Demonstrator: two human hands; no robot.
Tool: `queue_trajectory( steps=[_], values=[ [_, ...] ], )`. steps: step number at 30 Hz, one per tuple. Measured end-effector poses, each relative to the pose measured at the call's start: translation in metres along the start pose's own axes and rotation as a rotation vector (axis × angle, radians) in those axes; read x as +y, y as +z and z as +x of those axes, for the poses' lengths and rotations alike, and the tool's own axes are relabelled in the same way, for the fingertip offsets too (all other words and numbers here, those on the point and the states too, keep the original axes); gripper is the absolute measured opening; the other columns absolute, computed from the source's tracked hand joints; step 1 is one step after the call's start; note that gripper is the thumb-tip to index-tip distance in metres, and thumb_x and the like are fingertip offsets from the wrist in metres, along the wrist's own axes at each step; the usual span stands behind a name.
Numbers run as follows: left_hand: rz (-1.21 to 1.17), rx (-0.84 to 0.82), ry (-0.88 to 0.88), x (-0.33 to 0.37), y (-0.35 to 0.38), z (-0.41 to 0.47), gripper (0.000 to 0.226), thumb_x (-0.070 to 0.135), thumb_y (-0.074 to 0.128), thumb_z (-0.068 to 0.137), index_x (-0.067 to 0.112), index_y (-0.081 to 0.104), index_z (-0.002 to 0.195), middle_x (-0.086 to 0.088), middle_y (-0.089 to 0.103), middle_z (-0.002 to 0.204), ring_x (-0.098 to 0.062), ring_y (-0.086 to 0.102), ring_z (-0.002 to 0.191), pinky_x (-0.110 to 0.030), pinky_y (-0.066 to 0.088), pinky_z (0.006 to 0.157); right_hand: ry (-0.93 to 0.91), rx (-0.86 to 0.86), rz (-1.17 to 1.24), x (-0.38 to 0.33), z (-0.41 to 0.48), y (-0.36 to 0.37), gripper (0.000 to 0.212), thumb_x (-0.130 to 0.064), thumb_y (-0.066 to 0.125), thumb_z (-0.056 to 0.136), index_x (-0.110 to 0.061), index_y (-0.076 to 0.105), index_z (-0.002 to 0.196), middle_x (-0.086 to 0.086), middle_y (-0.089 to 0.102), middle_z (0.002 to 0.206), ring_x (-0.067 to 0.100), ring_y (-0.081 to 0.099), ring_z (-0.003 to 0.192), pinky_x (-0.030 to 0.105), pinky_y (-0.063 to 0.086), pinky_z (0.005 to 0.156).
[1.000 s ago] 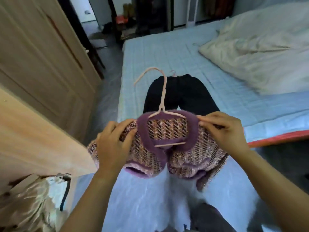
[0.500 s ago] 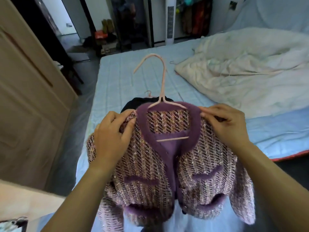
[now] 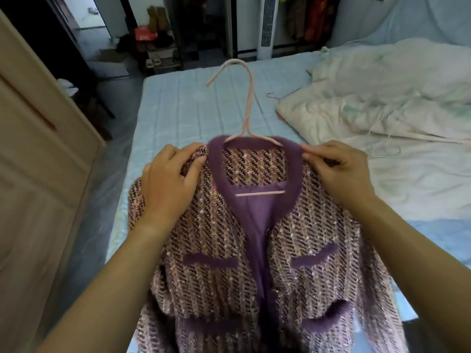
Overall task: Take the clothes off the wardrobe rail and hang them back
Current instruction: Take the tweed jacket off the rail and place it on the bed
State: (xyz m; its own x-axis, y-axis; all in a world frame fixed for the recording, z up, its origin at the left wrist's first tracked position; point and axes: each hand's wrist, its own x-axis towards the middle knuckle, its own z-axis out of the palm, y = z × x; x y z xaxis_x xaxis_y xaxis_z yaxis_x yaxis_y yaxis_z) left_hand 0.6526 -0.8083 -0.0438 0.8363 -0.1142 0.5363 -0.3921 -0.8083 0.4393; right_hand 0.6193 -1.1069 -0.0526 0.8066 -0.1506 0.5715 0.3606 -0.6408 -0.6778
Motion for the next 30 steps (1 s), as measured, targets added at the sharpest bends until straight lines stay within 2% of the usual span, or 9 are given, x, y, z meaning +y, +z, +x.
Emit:
queue_trajectory(
  steps=[2,7,11,15,19,23,27,30],
  values=[
    [0.028,-0.03,-0.018,-0.016,0.021,0.027,0.033,0.043,0.048,0.092,0.029,0.062,0.118,0.002,0.053,0.087,-0.022,0.056,0.083,-0.036,0.039,0.075,0.027,-0.012,0.004,0.022,0.024,0.02,0.021,-0.014,0.072,0.079,-0.021,0.072,0.099,-0.009,0.066,0.079,0.001,0.06,0.072,0.01,0.043,0.068],
    [0.062,-0.212,-0.137,-0.068,0.086,0.059,0.032,0.044,0.048,0.094,0.032,0.058,0.121,0.009,0.045,0.088,-0.024,0.055,0.092,-0.039,0.041,0.08,0.148,-0.171,0.029,0.096,0.063,0.088,0.021,-0.015,0.073,0.078,-0.021,0.073,0.098,-0.008,0.066,0.075,-0.002,0.059,0.069,0.007,0.04,0.065],
    [0.136,-0.329,-0.23,-0.114,0.145,0.07,0.033,0.047,0.047,0.093,0.032,0.059,0.12,0.0,0.058,0.098,-0.026,0.056,0.098,-0.037,0.037,0.08,0.216,-0.313,0.001,0.162,0.078,0.144,0.021,-0.018,0.073,0.078,-0.024,0.074,0.098,-0.009,0.066,0.075,-0.001,0.059,0.07,0.005,0.039,0.065],
    [0.165,-0.419,-0.316,-0.157,0.212,0.073,0.033,0.045,0.049,0.093,0.024,0.059,0.117,-0.006,0.06,0.1,-0.029,0.057,0.097,-0.041,0.042,0.081,0.235,-0.38,-0.021,0.228,0.076,0.196,0.026,-0.019,0.072,0.08,-0.033,0.07,0.102,-0.004,0.067,0.075,0.011,0.06,0.067,0.019,0.046,0.067],
    [0.213,-0.439,-0.344,-0.195,0.274,0.069,0.032,0.042,0.048,0.094,0.023,0.059,0.118,-0.008,0.06,0.101,-0.031,0.056,0.099,-0.043,0.038,0.082,0.261,-0.415,-0.065,0.282,0.067,0.244,0.024,-0.016,0.07,0.082,-0.027,0.072,0.102,-0.009,0.062,0.073,0.01,0.056,0.065,0.006,0.038,0.064],
    [0.246,-0.491,-0.365,-0.229,0.325,0.066,0.033,0.042,0.047,0.095,0.024,0.058,0.12,-0.009,0.059,0.106,-0.031,0.054,0.102,-0.043,0.037,0.084,0.312,-0.468,-0.109,0.327,0.055,0.281,0.022,-0.019,0.069,0.083,-0.026,0.072,0.104,-0.004,0.069,0.085,0.008,0.059,0.074,0.004,0.037,0.067],
    [0.205,-0.577,-0.363,-0.254,0.36,0.051,0.046,0.047,0.038,0.092,0.022,0.053,0.128,-0.01,0.057,0.117,-0.032,0.055,0.106,-0.046,0.046,0.085,0.382,-0.506,-0.193,0.35,0.044,0.302,0.02,-0.021,0.068,0.083,-0.023,0.072,0.103,-0.001,0.07,0.096,0.016,0.064,0.085,0.02,0.045,0.074],
    [0.28,-0.742,-0.299,-0.269,0.374,0.027,0.056,0.052,0.031,0.091,0.026,0.039,0.141,-0.008,0.046,0.137,-0.029,0.045,0.124,-0.054,0.037,0.1,0.405,-0.695,-0.271,0.36,0.038,0.317,0.03,-0.028,0.065,0.085,-0.02,0.067,0.113,0.003,0.065,0.106,0.025,0.061,0.095,0.034,0.05,0.081]
  ],
)
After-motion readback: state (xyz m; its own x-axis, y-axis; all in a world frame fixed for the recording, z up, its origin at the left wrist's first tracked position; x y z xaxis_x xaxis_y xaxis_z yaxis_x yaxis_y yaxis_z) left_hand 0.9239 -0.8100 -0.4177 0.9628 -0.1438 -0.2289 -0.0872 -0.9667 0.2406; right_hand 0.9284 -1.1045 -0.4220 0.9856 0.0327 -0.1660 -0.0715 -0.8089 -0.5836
